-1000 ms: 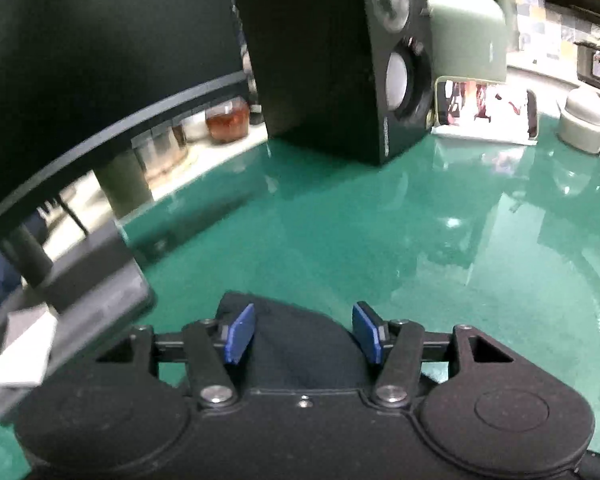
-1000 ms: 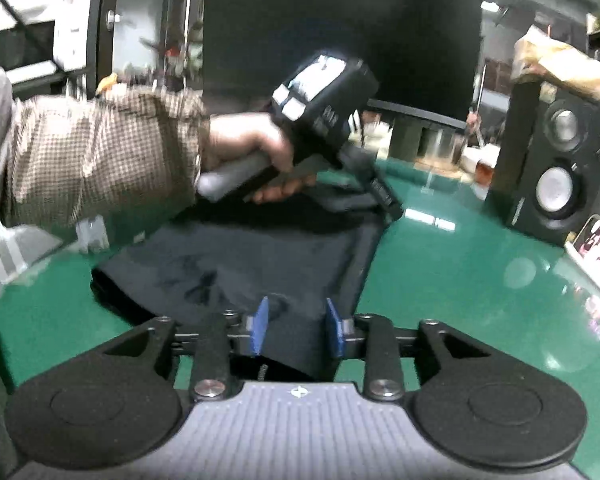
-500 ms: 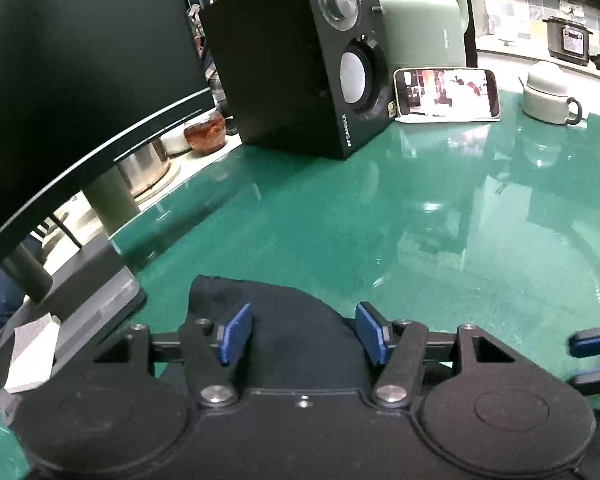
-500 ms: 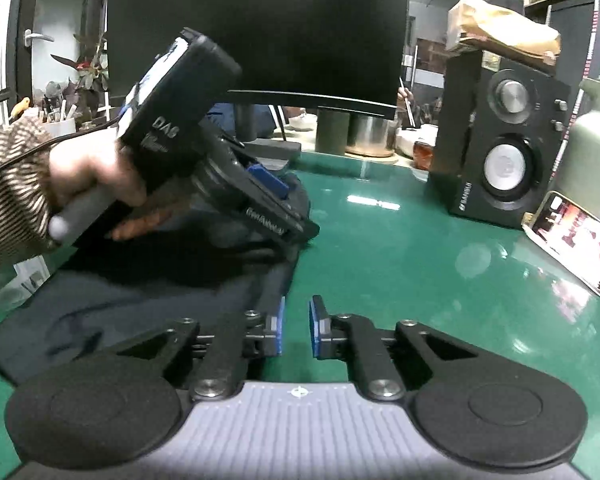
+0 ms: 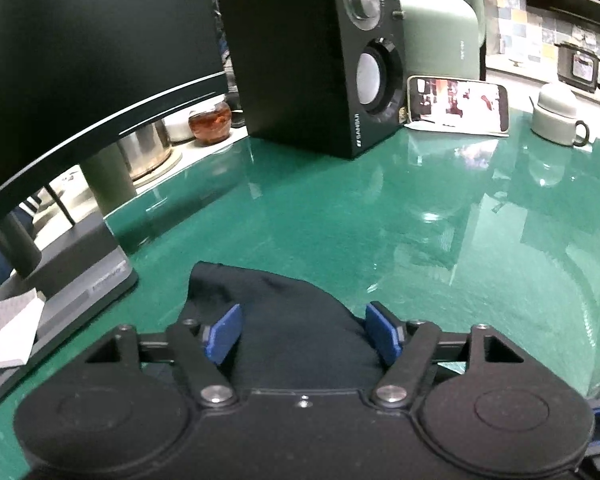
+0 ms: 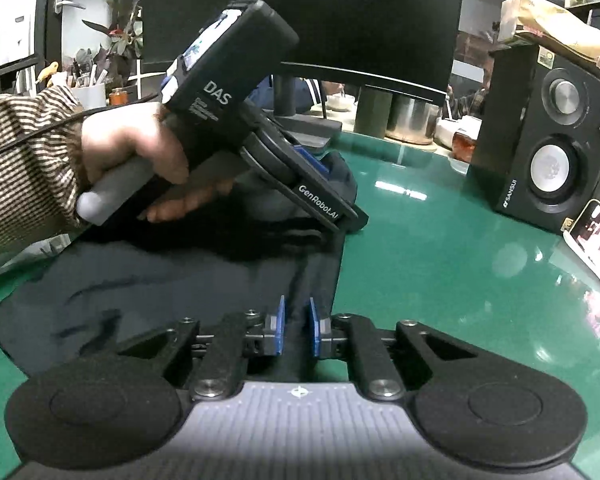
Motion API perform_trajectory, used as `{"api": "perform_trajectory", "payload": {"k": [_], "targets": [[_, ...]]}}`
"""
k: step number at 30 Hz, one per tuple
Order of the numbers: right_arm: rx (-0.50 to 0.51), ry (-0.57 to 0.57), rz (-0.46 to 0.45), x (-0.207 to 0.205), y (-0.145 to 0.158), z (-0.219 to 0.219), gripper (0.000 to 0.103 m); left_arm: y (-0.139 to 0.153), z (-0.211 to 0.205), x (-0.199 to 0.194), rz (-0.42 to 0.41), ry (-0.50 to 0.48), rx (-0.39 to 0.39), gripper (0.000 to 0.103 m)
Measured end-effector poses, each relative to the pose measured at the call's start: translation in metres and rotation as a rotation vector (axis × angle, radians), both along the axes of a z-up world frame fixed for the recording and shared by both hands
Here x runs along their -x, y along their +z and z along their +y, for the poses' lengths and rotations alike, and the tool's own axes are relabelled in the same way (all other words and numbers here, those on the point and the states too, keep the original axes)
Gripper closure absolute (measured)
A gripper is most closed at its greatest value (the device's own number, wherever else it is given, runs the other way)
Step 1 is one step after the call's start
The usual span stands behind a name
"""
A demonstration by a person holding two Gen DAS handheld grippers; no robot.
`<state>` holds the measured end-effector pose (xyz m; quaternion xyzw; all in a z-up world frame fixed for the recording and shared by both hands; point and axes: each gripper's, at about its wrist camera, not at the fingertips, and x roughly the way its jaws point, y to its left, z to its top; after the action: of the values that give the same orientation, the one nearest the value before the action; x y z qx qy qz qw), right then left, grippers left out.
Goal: Fold clothes
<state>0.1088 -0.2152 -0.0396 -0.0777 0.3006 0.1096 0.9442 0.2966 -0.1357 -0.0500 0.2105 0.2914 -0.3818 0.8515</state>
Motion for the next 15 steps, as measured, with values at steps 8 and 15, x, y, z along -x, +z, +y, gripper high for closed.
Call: {"api": "perform_trajectory", "payload": {"k": [8, 15], "targets": [[-0.08, 0.13, -0.034, 0.019, 0.014, 0.021, 0.09, 0.018, 0.032, 0.007, 0.07, 0.044, 0.099, 0.036], [-0.029, 0.163, 0.017, 0.024, 0.001, 0.037, 0.089, 0.003, 0.034, 0.004, 0.113, 0.071, 0.091, 0.035]]}}
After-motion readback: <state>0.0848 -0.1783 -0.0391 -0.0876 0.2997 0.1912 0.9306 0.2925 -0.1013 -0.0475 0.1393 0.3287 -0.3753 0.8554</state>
